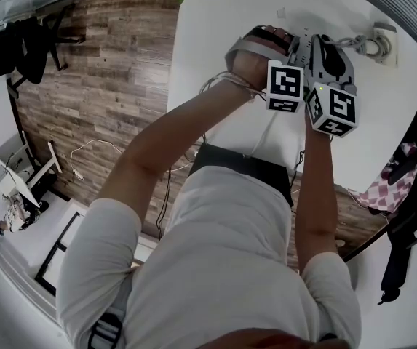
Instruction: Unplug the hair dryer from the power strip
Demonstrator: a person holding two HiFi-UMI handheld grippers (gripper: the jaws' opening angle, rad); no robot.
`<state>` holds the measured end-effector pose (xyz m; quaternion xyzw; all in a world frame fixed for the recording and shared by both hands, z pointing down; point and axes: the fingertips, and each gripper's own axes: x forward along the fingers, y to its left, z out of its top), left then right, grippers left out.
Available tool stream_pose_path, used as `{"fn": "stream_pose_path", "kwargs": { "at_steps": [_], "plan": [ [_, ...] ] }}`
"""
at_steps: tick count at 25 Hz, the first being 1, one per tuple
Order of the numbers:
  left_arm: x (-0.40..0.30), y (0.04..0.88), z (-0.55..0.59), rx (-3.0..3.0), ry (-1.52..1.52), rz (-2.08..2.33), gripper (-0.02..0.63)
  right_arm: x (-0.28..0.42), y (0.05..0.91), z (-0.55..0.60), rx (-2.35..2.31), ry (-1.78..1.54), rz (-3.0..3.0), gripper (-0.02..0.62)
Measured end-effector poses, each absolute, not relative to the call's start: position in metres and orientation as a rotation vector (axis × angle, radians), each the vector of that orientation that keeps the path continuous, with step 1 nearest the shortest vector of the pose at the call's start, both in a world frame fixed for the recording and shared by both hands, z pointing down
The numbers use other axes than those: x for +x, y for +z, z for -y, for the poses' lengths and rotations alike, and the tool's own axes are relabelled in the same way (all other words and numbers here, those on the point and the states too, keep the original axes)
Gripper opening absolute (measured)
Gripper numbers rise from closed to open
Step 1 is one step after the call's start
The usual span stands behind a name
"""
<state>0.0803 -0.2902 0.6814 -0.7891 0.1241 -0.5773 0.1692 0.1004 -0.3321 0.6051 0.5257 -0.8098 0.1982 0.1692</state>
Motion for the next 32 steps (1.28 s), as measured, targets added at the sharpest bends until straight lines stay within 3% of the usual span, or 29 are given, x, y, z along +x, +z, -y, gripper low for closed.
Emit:
{"fn": "stream_pose_path", "kwargs": {
  "at_steps": [15, 32],
  "plan": [
    [0.080, 0.682, 0.289, -2.208, -1.667, -0.358, 0.020, 0.104, 0.593, 0.319, 1.416, 0.554, 2.320, 0.071],
    [0.076, 0.683, 0.289, -2.214, -1.667, -0.338, 0.020, 0.180, 0.605, 0.268, 1.474, 0.570, 2.180, 0.071]
  ]
}}
